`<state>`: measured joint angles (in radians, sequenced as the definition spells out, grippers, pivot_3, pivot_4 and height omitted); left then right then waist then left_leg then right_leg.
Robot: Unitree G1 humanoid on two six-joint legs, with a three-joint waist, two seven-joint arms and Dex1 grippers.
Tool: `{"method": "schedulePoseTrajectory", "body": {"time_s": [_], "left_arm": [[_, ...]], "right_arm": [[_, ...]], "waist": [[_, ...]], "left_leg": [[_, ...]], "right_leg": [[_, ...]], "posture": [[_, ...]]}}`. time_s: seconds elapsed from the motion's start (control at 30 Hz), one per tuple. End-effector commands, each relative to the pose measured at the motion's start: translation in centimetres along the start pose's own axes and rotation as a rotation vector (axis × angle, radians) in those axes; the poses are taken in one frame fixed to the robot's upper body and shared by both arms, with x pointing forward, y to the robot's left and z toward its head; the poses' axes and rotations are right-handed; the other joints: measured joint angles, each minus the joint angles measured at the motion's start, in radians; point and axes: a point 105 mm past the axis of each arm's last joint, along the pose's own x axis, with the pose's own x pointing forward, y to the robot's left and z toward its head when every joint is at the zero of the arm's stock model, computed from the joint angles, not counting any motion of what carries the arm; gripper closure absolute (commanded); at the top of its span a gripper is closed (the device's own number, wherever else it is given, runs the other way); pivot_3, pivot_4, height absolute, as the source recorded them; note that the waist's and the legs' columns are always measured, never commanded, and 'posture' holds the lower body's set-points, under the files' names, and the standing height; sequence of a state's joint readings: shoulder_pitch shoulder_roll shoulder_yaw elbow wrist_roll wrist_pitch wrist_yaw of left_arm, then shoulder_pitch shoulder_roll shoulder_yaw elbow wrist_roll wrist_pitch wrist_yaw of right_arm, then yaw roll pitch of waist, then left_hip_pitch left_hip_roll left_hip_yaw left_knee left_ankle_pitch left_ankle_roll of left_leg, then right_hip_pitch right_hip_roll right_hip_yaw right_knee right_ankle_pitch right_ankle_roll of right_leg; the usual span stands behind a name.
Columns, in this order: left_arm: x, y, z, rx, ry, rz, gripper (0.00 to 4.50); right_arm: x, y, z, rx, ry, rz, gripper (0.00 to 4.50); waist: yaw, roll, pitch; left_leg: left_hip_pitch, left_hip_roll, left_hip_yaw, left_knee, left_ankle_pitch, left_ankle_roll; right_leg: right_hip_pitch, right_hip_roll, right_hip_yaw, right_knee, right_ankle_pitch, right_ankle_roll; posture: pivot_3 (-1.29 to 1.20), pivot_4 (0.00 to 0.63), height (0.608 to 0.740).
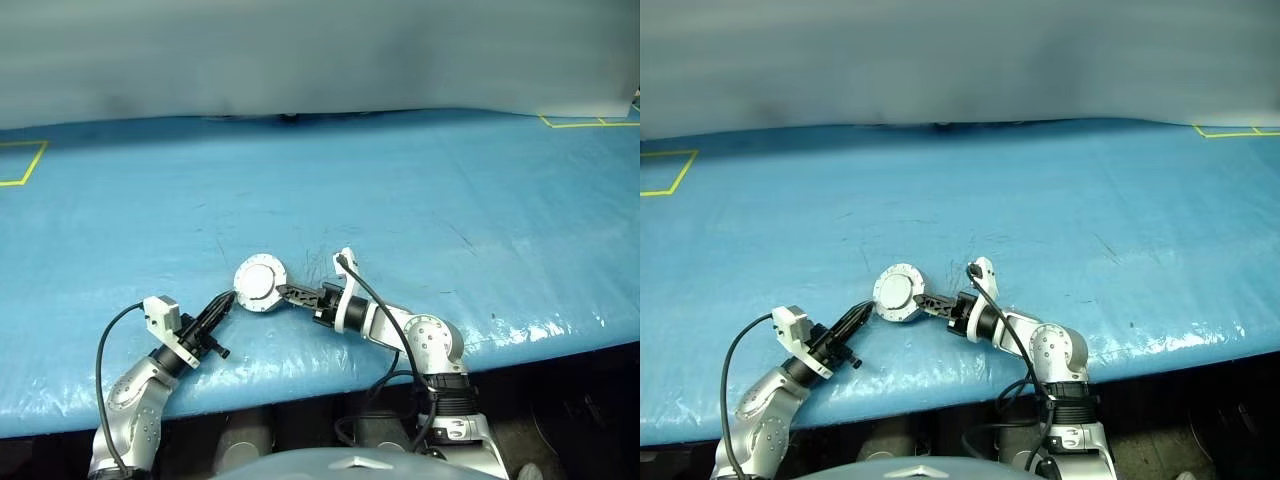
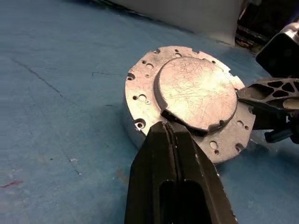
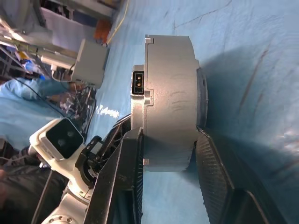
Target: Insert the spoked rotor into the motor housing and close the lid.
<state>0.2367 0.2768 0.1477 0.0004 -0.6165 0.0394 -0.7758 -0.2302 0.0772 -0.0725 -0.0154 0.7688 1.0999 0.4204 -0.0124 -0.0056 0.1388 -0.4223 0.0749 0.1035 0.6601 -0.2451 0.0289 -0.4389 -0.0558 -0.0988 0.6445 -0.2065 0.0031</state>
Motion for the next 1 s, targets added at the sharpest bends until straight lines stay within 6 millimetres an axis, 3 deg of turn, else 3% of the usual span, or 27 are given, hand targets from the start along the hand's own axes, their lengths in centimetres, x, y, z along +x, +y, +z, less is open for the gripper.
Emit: {"method": "schedulePoseTrajectory", "body": {"time_s": [0.03, 0.27, 0.4, 0.47, 0.6, 0.77, 1.0], "left_arm": [[0.4, -0.2, 1.7, -0.061, -0.077, 0.017, 4.13], [1.4, -0.7, 2.7, -0.292, -0.170, 0.019, 1.94], [2.1, -1.1, 2.4, -0.353, -0.165, 0.013, 0.50], [2.5, -1.5, 2.4, -0.406, -0.174, -0.003, 0.02], [2.9, -2.8, 2.7, -0.570, -0.191, -0.099, 0.02], [3.0, -4.8, 2.9, -0.633, -0.160, -0.222, 0.02], [3.5, -5.0, 3.3, -0.684, -0.195, -0.253, 0.02]], "right_arm": [[0.3, 2.6, 2.5, 0.023, -0.114, 0.122, 3.27], [-0.1, 5.5, 4.6, 0.056, -0.199, 0.256, 3.27], [0.0, 6.8, 4.8, 0.050, -0.200, 0.301, 3.27], [0.1, 7.3, 4.8, 0.046, -0.194, 0.317, 3.27], [0.4, 7.5, 4.4, 0.044, -0.170, 0.319, 3.27], [0.5, 7.4, 4.1, 0.053, -0.160, 0.310, 3.27], [0.6, 7.4, 3.7, 0.060, -0.146, 0.313, 3.27]], "waist": [[0.000, 0.000, 0.000], [-0.003, -0.002, 0.002], [-0.004, -0.002, 0.002], [-0.004, -0.002, 0.002], [-0.004, -0.002, 0.002], [-0.005, -0.002, 0.002], [-0.006, -0.002, 0.002]], "left_leg": [[-0.003, 0.000, 0.000, 0.000, 0.000, 0.000], [-0.008, -0.001, -0.002, 0.001, 0.000, 0.001], [-0.008, -0.004, -0.002, 0.002, 0.000, 0.001], [-0.008, -0.006, -0.002, 0.002, 0.000, 0.001], [-0.008, -0.007, -0.002, 0.003, 0.000, 0.001], [-0.008, -0.007, -0.003, 0.004, 0.000, 0.001], [-0.008, -0.008, -0.003, 0.004, 0.000, 0.001]], "right_leg": [[-0.002, 0.001, 0.001, 0.000, 0.001, 0.001], [-0.006, 0.002, 0.002, 0.000, 0.002, 0.002], [-0.005, 0.003, 0.002, 0.000, 0.002, 0.003], [-0.005, 0.003, 0.002, 0.000, 0.002, 0.003], [-0.005, 0.002, 0.003, 0.000, 0.002, 0.003], [-0.005, 0.002, 0.003, 0.000, 0.003, 0.004], [-0.004, 0.003, 0.003, 0.001, 0.003, 0.004]], "posture": [[0.00, 0.150, 0.740], [0.00, 0.150, 0.740], [0.00, 0.150, 0.740], [0.00, 0.150, 0.740], [0.00, 0.150, 0.740], [0.00, 0.150, 0.740], [0.00, 0.150, 0.740]]}}
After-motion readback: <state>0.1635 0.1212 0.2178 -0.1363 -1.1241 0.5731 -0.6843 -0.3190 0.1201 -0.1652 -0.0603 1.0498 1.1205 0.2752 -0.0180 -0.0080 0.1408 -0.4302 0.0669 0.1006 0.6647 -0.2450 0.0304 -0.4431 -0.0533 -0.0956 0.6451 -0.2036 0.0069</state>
